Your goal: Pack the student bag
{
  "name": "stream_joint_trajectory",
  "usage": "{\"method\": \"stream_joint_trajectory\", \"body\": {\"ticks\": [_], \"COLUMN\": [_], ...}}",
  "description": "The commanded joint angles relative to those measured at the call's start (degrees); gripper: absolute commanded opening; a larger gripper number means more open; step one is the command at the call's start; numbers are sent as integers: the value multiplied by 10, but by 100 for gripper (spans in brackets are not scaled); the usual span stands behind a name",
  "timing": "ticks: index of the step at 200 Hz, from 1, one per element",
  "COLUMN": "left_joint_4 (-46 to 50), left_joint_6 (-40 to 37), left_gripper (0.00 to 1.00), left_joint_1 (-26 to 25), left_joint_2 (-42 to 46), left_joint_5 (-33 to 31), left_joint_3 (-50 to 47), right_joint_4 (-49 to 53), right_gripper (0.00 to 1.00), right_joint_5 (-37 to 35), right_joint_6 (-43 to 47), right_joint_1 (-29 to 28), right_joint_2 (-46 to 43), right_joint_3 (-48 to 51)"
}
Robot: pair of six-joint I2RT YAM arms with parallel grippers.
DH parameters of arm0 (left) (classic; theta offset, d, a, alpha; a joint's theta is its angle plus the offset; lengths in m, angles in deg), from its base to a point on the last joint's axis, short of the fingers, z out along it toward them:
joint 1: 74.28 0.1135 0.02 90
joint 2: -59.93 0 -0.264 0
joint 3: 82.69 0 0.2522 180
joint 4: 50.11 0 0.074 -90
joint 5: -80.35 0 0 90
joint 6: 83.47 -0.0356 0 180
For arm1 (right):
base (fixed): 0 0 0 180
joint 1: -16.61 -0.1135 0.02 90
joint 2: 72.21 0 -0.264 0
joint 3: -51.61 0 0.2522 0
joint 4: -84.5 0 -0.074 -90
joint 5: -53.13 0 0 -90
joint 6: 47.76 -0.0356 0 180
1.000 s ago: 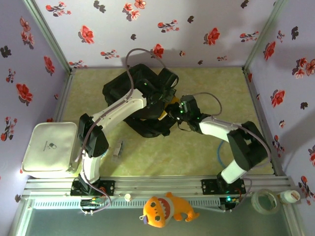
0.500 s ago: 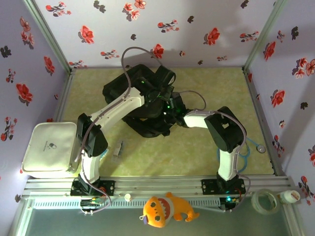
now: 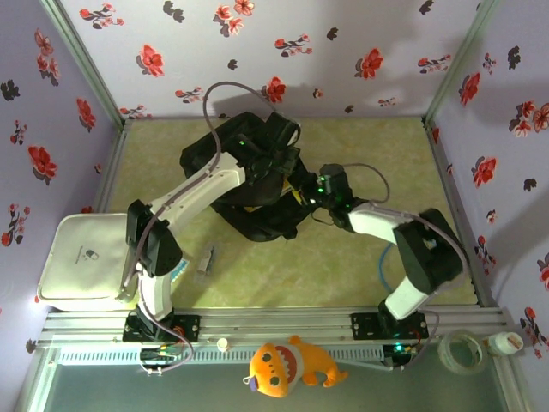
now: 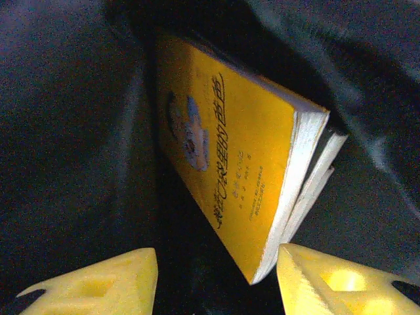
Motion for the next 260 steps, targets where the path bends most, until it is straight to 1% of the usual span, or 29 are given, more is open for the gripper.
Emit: {"method": "stream_joint_trajectory", "body": {"ticks": [1, 26, 41, 50, 62, 78, 95, 116, 139, 163, 172, 177, 183, 197, 208, 237, 260], "left_joint_4": [-60, -68, -81, -92, -110, -132, -153, -169, -178, -227, -255, -270, -289, -329, -347, -399, -400], "left_joint_6": [20, 34, 50, 58, 64, 89, 125, 177, 255, 323, 344, 355, 366, 382, 389, 389, 385], "left_gripper": [8, 28, 42, 51, 61, 68, 71, 73, 73, 72, 70, 65, 57, 47, 42, 40, 38], "left_joint_1": [7, 19, 29, 35, 42, 59, 89, 135, 198, 258, 276, 286, 298, 319, 334, 348, 349], "left_joint_2": [46, 55, 67, 79, 98, 130, 166, 214, 271, 327, 341, 345, 348, 342, 332, 290, 253], "left_joint_5": [39, 89, 122, 128, 128, 126, 125, 123, 124, 164, 183, 195, 213, 249, 271, 316, 326], "left_joint_3": [-11, -37, -62, -82, -116, -169, -240, -338, -447, -557, -592, -608, -628, -655, -665, -668, -654], "right_joint_4": [49, 148, 214, 254, 294, 329, 346, 349, 350, 341, 334, 330, 326, 321, 319, 320, 318], "right_gripper": [53, 59, 66, 70, 75, 78, 80, 81, 81, 81, 81, 80, 80, 80, 79, 79, 78], "right_joint_5": [-35, -82, -122, -147, -172, -190, -183, -161, -152, -150, -147, -145, -143, -139, -135, -135, -134], "right_joint_6": [13, 61, 101, 125, 157, 192, 216, 227, 224, 216, 211, 209, 207, 201, 200, 201, 203], "right_joint_1": [23, 46, 53, 56, 57, 57, 57, 53, 41, 23, 18, 16, 13, 9, 6, 1, 0], "right_joint_2": [-72, -157, -205, -230, -254, -273, -276, -264, -243, -219, -209, -205, -199, -188, -183, -180, -181], "right_joint_3": [47, 61, 54, 45, 31, 14, 1, -5, -4, -4, -5, -5, -6, -12, -16, -20, -18]}}
